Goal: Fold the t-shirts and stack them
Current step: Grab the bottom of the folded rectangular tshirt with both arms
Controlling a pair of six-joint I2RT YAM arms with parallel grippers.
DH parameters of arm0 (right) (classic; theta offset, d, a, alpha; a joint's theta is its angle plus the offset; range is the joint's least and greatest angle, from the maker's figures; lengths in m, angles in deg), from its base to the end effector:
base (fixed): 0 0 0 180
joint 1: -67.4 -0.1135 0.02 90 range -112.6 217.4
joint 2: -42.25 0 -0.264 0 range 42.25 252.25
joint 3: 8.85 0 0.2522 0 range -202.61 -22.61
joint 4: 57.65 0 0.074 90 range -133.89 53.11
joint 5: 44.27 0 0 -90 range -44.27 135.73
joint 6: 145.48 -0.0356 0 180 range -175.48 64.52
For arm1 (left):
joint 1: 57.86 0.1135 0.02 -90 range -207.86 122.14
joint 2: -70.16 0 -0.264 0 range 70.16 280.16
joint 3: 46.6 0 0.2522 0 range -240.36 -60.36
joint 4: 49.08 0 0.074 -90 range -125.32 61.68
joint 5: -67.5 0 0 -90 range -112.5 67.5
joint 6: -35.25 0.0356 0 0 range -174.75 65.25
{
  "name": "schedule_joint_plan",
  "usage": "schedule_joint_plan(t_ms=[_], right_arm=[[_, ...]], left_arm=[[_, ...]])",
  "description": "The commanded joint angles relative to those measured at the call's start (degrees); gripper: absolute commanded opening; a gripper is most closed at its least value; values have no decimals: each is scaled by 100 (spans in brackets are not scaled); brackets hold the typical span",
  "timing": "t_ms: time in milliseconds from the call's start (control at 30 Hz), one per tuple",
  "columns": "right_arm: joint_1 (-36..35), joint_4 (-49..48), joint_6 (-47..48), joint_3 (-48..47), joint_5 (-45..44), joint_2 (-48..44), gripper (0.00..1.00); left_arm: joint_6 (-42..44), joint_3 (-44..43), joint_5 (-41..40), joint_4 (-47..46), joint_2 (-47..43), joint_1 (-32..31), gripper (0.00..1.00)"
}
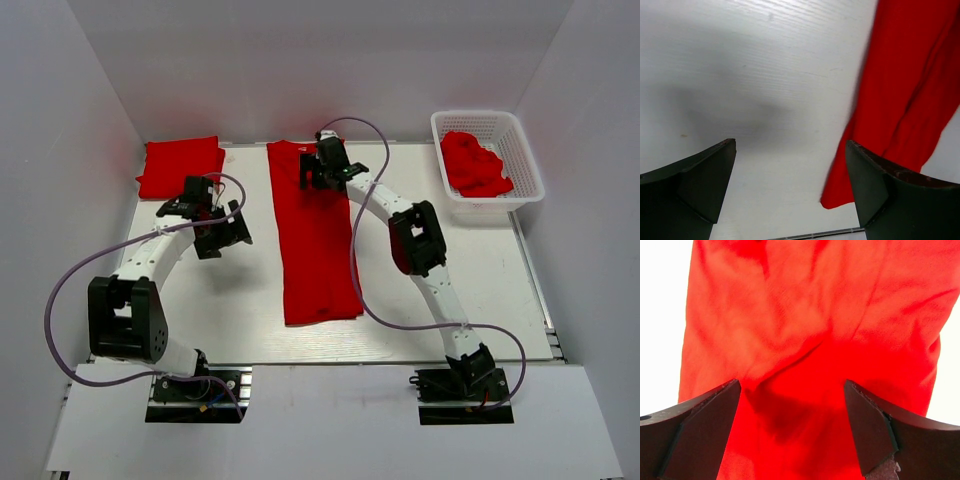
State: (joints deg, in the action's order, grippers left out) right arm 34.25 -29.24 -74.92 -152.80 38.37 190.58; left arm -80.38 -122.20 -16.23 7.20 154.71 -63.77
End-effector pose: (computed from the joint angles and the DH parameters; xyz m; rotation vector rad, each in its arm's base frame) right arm 0.4948 0.3177 0.1736 -0.1829 2.1567 0.3978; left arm 0.2879 -0.0337 0.2377 -0.4365 2.7038 -0.3078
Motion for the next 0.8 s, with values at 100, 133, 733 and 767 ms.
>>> schedule_joint_plan(t_ms=[100, 133, 733, 767], right_arm=[[-192, 10, 511, 844, 682, -1710, 90], [-184, 55, 503, 1003, 674, -1885, 90], [-192, 2, -648, 8298, 1385, -7308, 90], [-175, 81, -736, 8578, 1482, -7423, 90]], left_arm=[[76, 1030, 1324, -885, -746, -164, 100], [6, 1225, 1377, -1104, -1052, -165, 100], [-705, 2221, 80, -957, -1327, -2713, 100], [-707, 2308, 77, -956, -1406, -2792, 100]])
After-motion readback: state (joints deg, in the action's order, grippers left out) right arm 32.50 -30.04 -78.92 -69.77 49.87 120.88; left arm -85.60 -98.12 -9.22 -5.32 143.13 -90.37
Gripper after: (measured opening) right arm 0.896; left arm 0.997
